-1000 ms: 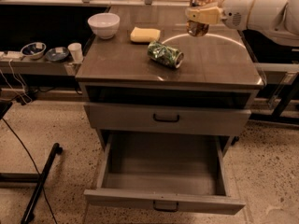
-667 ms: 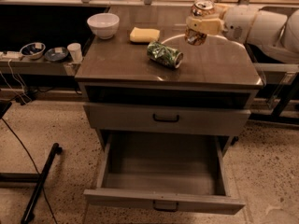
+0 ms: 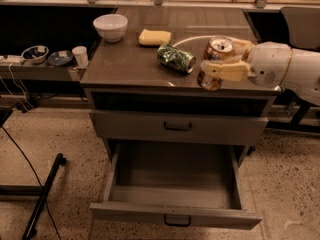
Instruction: Place orange can into middle drawer
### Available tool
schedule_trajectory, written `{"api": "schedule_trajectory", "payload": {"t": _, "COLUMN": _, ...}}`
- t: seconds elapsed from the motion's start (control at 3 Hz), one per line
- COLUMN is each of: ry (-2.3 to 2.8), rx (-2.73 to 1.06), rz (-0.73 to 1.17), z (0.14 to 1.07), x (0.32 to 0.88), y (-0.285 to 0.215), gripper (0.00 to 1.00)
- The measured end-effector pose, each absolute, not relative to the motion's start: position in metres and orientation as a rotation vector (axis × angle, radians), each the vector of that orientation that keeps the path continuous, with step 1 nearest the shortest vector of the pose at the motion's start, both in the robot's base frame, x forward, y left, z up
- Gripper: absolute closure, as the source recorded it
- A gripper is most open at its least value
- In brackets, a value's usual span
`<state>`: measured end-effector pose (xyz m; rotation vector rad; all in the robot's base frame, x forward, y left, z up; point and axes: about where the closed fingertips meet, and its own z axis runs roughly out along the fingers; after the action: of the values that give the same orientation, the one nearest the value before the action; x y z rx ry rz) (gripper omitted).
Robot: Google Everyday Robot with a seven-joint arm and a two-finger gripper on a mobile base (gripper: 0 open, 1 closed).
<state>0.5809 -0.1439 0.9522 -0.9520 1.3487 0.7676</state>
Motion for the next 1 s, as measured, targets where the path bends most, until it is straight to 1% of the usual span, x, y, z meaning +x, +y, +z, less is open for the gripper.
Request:
{"api": "schedule_trajectory", "payload": {"t": 0.33, "ry": 1.358, "rx": -0.955, "rz": 0.779, "z": 0.946, "x": 0.579, "y": -0.141, "gripper": 1.0}}
{"api": "schedule_trajectory", "payload": {"t": 0.67, "ry": 1.335, "rx": -0.956, "rz": 0.798, "z": 0.895, "x": 0.582, "y": -0.157, "gripper": 1.0}}
{"api": "schedule_trajectory", "payload": {"t": 1.0, "ry": 1.355, "rx": -0.954, "rz": 0.82, "z": 0.8, "x": 0.573, "y": -0.199, "gripper": 1.0}}
